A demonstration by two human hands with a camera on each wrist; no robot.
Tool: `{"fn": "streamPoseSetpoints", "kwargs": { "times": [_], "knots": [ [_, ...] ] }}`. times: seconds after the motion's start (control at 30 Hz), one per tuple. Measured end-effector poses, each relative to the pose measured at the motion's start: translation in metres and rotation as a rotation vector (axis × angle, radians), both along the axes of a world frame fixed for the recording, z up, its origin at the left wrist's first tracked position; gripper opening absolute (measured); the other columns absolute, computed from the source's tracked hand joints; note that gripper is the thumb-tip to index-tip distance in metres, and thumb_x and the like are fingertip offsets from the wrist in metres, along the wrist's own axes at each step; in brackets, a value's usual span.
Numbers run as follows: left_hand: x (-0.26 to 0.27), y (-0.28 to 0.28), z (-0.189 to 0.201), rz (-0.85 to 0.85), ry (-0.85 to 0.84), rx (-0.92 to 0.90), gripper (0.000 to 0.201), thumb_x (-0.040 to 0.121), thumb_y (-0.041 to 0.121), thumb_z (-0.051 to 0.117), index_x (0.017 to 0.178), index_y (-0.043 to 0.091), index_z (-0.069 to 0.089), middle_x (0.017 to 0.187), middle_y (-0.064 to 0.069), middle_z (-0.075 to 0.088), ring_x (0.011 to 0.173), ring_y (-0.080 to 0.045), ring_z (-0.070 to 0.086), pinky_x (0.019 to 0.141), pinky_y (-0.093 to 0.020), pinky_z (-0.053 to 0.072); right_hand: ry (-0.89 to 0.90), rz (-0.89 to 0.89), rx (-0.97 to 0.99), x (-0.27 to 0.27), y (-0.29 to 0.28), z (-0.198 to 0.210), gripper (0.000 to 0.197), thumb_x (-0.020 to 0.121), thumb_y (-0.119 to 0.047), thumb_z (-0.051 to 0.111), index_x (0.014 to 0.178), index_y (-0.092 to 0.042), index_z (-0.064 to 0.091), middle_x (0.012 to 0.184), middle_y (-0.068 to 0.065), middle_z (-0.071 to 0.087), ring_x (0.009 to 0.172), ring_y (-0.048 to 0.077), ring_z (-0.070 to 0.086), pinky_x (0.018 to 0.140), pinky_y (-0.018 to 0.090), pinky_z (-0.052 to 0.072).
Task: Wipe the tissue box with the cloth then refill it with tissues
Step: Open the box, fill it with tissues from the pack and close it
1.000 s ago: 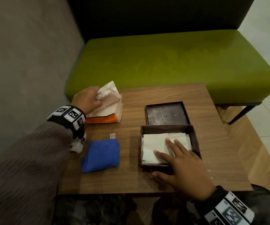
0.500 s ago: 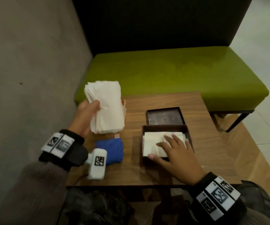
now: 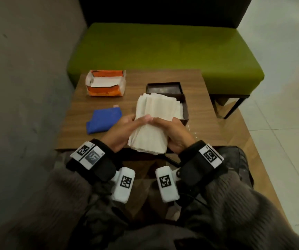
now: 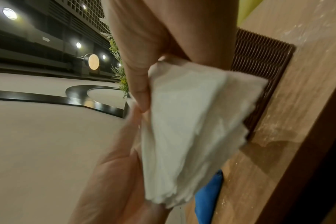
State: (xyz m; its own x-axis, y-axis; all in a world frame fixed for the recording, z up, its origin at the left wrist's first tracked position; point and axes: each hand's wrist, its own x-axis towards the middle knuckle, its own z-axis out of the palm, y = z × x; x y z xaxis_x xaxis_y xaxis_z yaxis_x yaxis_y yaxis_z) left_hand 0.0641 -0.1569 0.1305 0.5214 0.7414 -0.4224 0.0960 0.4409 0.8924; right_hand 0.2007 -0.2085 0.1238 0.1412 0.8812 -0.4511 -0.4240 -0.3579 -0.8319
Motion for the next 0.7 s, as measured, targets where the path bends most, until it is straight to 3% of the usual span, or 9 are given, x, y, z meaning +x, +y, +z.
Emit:
{"fn": "streamPoseSetpoints", "kwargs": {
  "times": [0.13, 0.23, 0.3, 0.4, 0.5, 0.57, 0.7],
  "knots": [
    [-0.002, -0.010, -0.001, 0.083, 0.024, 0.073, 0.030, 0.093, 0.024, 0.052, 0.121, 0.012, 0.054, 0.108, -0.009, 0.068, 0.098, -0.021, 0.067, 0.083, -0.034, 0.055, 0.036, 0.000, -0.007, 0.002, -0.008, 0.002, 0.043, 0.089, -0.008, 0.064, 0.131, -0.007, 0.053, 0.117, 0.014, 0.067, 0.104, 0.028, 0.065, 0.089, 0.042, 0.056],
    [-0.005, -0.014, 0.004, 0.038, -0.060, 0.054, 0.036, 0.085, 0.034, 0.058, 0.118, 0.019, 0.055, 0.110, -0.008, 0.069, 0.101, -0.022, 0.066, 0.087, -0.037, 0.054, 0.034, 0.010, 0.025, 0.005, -0.013, 0.004, 0.039, 0.092, -0.011, 0.061, 0.130, -0.011, 0.052, 0.114, 0.010, 0.068, 0.101, 0.024, 0.067, 0.085, 0.038, 0.057],
    [-0.004, -0.018, 0.005, -0.074, 0.006, 0.123, 0.041, 0.073, 0.037, 0.066, 0.111, 0.027, 0.054, 0.106, 0.000, 0.069, 0.096, -0.014, 0.068, 0.081, -0.029, 0.055, -0.007, 0.011, 0.029, 0.004, -0.014, 0.004, 0.039, 0.093, -0.014, 0.060, 0.132, -0.011, 0.052, 0.116, 0.011, 0.067, 0.103, 0.025, 0.066, 0.085, 0.039, 0.057],
    [-0.001, -0.018, 0.003, -0.062, 0.130, 0.279, 0.032, 0.081, 0.027, 0.067, 0.109, 0.028, 0.052, 0.100, 0.008, 0.067, 0.088, -0.005, 0.066, 0.069, -0.017, 0.054, -0.050, 0.024, 0.017, 0.003, -0.015, 0.004, 0.041, 0.094, -0.019, 0.061, 0.133, -0.012, 0.051, 0.120, 0.012, 0.066, 0.108, 0.029, 0.065, 0.090, 0.044, 0.056],
    [-0.004, -0.015, 0.006, 0.095, 0.031, 0.211, 0.024, 0.089, 0.027, 0.058, 0.112, 0.023, 0.054, 0.106, 0.000, 0.068, 0.092, -0.012, 0.067, 0.077, -0.026, 0.055, -0.048, 0.033, 0.055, 0.007, -0.018, 0.006, 0.027, 0.094, -0.031, 0.060, 0.118, -0.018, 0.061, 0.115, 0.007, 0.070, 0.107, 0.025, 0.067, 0.092, 0.043, 0.055],
    [-0.004, -0.016, 0.007, 0.114, -0.039, 0.176, 0.025, 0.090, 0.027, 0.058, 0.114, 0.021, 0.056, 0.107, -0.002, 0.069, 0.095, -0.015, 0.068, 0.082, -0.032, 0.055, -0.033, 0.036, 0.076, 0.008, -0.019, 0.007, 0.025, 0.094, -0.041, 0.057, 0.111, -0.024, 0.064, 0.113, 0.006, 0.072, 0.106, 0.025, 0.068, 0.092, 0.043, 0.055],
    [0.009, -0.027, 0.005, -0.029, 0.039, 0.280, 0.023, 0.085, 0.023, 0.064, 0.106, 0.028, 0.055, 0.096, 0.006, 0.069, 0.081, -0.001, 0.068, 0.065, -0.016, 0.054, 0.024, 0.016, 0.067, -0.004, -0.015, 0.005, 0.041, 0.090, -0.038, 0.063, 0.124, -0.015, 0.061, 0.116, 0.016, 0.070, 0.104, 0.031, 0.069, 0.092, 0.050, 0.055]
  ]
}}
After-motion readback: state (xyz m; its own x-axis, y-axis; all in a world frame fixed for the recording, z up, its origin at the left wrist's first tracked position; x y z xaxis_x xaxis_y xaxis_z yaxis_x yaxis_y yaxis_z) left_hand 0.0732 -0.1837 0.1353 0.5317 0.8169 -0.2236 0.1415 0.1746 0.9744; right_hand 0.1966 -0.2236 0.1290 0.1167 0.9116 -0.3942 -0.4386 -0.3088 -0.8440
